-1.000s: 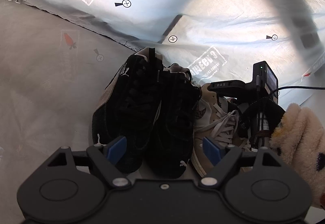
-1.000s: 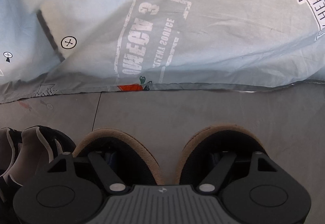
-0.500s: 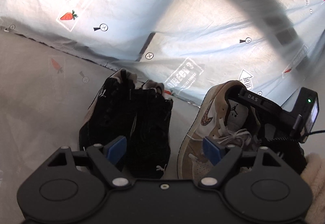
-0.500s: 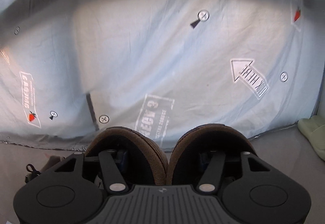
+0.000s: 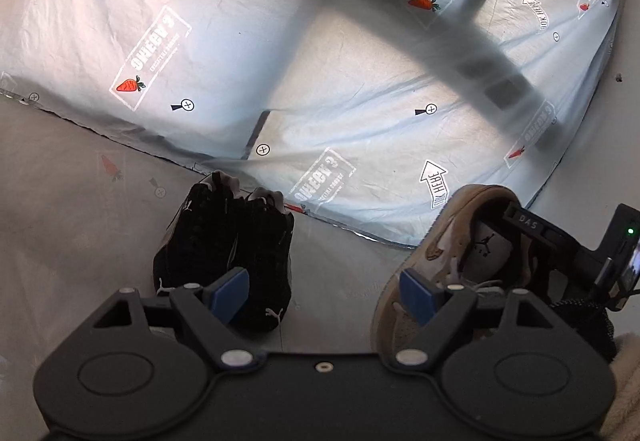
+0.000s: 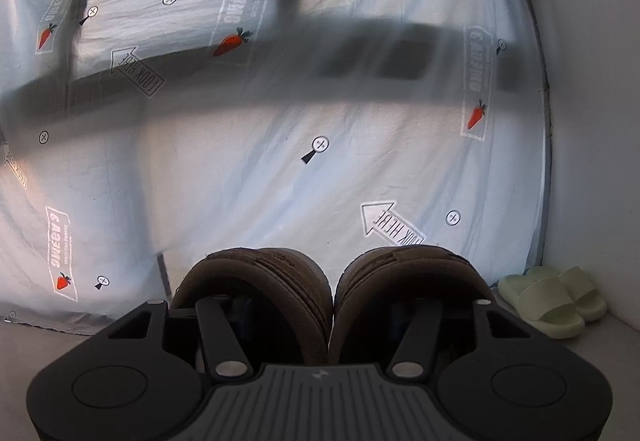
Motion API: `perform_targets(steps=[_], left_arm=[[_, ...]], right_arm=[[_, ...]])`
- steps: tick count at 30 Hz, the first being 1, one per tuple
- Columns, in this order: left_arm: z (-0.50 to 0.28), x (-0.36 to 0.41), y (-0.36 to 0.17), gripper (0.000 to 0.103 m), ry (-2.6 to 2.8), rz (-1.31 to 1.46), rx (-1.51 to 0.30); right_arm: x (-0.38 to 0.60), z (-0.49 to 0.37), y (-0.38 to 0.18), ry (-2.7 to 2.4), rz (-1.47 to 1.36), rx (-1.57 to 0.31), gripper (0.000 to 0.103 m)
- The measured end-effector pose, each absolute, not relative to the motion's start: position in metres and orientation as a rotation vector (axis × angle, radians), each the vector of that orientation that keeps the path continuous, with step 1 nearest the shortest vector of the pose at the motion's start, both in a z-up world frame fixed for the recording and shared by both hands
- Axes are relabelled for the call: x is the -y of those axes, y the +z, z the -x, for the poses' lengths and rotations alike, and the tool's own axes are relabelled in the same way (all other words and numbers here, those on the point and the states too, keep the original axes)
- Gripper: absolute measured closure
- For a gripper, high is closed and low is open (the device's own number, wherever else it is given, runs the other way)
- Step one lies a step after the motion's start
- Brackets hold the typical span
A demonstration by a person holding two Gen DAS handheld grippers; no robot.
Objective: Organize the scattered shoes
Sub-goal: 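Carry the tan high-tops with the right tool toward the pale-green slides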
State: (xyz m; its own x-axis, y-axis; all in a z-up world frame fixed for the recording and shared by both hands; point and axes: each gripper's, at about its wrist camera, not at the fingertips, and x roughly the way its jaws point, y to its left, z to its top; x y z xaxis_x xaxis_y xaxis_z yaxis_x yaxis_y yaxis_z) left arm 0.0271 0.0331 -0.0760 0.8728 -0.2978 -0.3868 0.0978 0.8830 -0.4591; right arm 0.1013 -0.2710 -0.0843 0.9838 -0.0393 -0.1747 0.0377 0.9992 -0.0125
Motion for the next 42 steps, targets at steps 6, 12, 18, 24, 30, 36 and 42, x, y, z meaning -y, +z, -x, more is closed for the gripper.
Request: perform_targets(steps=[6, 12, 18, 24, 30, 36, 42], left_arm=[[-0.002, -0.021, -0.069, 0.001, -0.268, 0.415, -0.435], [0.011, -0.002, -0.068, 0.001, -0.351, 0.417, -0.425], [0.019, 0.039, -0.067, 0.0, -0.388, 0.393, -0.441], [0.024, 0.099, -0.065, 0.0, -0.355, 0.402, -0.438], [0.03, 0.168, -0.057, 0.0, -0.34, 0.38, -0.396], [0.024, 0.238, -0.062, 0.0, -0.283, 0.364, -0.42], [0.016, 0.287, -0.059, 0.0, -0.257, 0.3, -0.462]], right_arm=[[0.309, -0.055, -0.053, -0.108, 0.02, -0.136, 0.045], [0.342, -0.014, -0.028, -0.252, 0.021, -0.12, 0.045], [0.381, 0.012, -0.018, -0.328, -0.003, -0.127, 0.044], [0.444, 0.027, -0.02, -0.357, -0.013, -0.14, 0.044], [0.507, 0.036, -0.025, -0.345, 0.041, -0.191, 0.044], [0.585, 0.044, -0.039, -0.358, 0.018, -0.224, 0.044], [0.639, 0.048, -0.049, -0.333, 0.061, -0.295, 0.044]])
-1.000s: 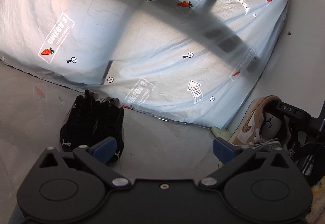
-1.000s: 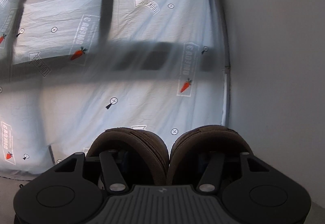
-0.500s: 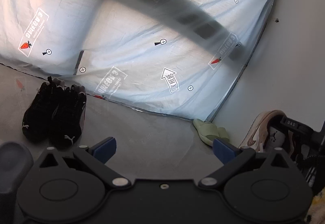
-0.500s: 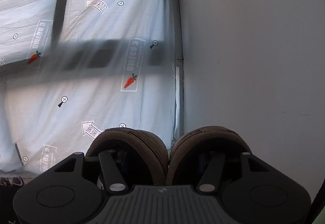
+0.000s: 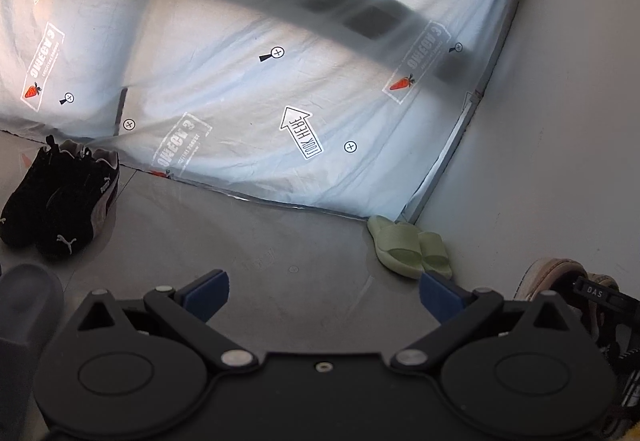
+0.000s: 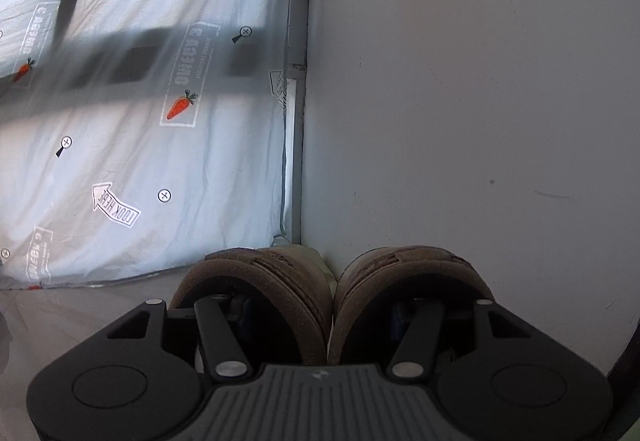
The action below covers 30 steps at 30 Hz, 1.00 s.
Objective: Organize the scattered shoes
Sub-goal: 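Carry the tan high-tops with the right tool toward the pale-green slides, then lower the tan high-tops beside the pale-green slides with the right tool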
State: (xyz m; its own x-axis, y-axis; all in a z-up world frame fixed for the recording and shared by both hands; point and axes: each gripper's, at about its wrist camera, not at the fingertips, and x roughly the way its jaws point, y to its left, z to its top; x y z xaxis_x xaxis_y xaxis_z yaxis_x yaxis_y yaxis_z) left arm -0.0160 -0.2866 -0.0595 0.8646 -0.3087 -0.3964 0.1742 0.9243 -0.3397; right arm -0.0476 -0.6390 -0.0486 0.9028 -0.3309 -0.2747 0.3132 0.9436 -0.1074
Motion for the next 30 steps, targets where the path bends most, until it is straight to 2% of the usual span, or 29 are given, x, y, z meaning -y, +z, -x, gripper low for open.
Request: perform_targets(steps=[6, 17, 30], left_arm=[[0.005, 0.309, -0.066, 0.0, -0.201, 0.254, -0.527], [-0.022, 0.326, -0.074, 0.0, -0.123, 0.24, -0.57], [-0.092, 0.33, -0.079, 0.0, -0.065, 0.225, -0.592]], right_arm=[[0.675, 0.043, -0.067, -0.319, 0.072, -0.366, 0.044], [0.71, 0.005, -0.08, -0.276, 0.022, -0.388, 0.043], [0.728, -0.113, -0.128, -0.179, -0.002, -0.581, 0.042]])
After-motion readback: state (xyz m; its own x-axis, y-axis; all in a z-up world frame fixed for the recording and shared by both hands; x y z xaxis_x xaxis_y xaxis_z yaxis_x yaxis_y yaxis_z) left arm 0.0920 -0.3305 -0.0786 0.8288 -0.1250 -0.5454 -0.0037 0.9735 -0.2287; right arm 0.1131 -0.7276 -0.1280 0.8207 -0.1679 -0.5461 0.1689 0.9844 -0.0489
